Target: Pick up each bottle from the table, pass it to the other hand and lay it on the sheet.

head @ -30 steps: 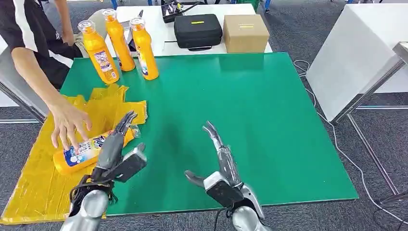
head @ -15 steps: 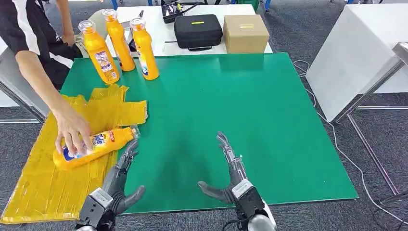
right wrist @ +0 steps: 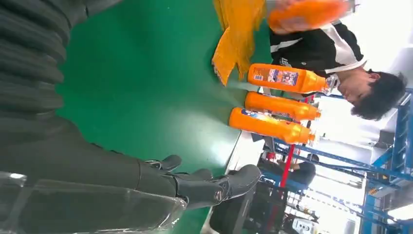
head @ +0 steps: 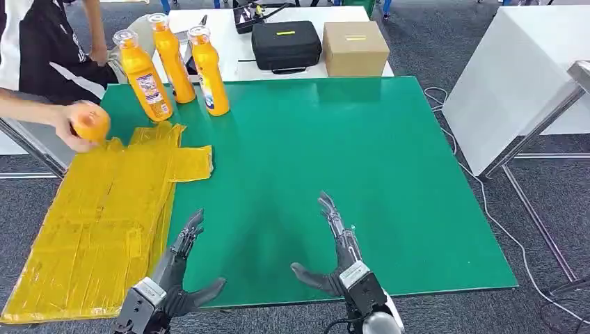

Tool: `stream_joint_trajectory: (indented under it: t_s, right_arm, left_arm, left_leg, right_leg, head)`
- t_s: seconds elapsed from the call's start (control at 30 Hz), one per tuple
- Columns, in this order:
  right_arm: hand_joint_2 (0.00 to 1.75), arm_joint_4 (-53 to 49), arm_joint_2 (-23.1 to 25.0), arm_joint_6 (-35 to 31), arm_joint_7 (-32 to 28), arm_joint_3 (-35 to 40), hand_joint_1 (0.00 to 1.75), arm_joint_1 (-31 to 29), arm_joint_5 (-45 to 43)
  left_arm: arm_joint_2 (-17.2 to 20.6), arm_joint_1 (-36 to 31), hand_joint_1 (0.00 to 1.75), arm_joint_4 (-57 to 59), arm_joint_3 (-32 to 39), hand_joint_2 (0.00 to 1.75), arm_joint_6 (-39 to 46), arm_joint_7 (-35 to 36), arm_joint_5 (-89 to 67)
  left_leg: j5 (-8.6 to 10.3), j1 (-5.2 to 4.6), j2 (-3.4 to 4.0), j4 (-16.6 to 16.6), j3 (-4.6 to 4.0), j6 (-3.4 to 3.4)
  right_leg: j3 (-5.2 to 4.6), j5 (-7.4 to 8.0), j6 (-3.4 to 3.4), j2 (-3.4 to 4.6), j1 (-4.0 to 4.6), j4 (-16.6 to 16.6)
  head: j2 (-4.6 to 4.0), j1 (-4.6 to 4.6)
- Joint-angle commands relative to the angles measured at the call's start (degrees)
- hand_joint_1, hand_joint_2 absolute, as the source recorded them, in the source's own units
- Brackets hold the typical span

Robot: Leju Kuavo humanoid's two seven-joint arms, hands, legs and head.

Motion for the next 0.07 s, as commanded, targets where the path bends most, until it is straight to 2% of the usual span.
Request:
stream_joint_trajectory:
  t_s: [0.03,0.07]
  right_arm:
    - [1.75,2.51,-1.0,-0.29,-0.02,1.26,0.0,-1.82,-0.11]
    - [1.75,2.54,-0.85,-0.33,-0.03,1.49,0.0,-1.99,-0.02]
  left_arm:
    - [0.71,-0.51,0.0,2.76,-1.11,1.75,0.7,0.55,0.12]
    - [0.63,-0.44,0.0,2.27,-1.04,1.75,0.84,0.61,0.11]
  left_leg:
    - [-0.03,-0.01,0.04,-0.07,0.13,-0.1]
    - [-0.06,0.03,0.08,-0.08,0.21,-0.14]
  right_leg:
    - [0.13,-0.01,-0.02,0.02,-0.01,-0.08]
    - [0.21,-0.02,-0.03,0.06,0.02,-0.12]
  head:
    - [0.0,-0.02]
    - [0.02,0.0]
